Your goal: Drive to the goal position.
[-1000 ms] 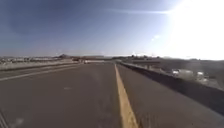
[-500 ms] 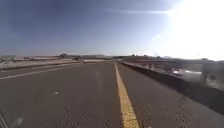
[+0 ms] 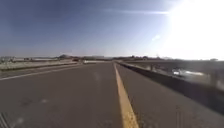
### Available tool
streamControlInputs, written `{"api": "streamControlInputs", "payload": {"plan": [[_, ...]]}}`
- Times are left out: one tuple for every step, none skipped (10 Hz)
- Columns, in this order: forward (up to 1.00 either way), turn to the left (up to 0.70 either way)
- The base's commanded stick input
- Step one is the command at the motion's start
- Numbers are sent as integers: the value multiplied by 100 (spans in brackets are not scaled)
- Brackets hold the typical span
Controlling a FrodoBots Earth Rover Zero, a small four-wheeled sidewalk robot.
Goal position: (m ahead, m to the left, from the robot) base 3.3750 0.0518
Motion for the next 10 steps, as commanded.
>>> {"api": "streamControlInputs", "payload": {"plan": [[70, 0], [70, 0], [70, 0], [70, 0], [70, 0], [70, 0], [70, 0], [70, 0], [70, 0], [70, 0]]}}
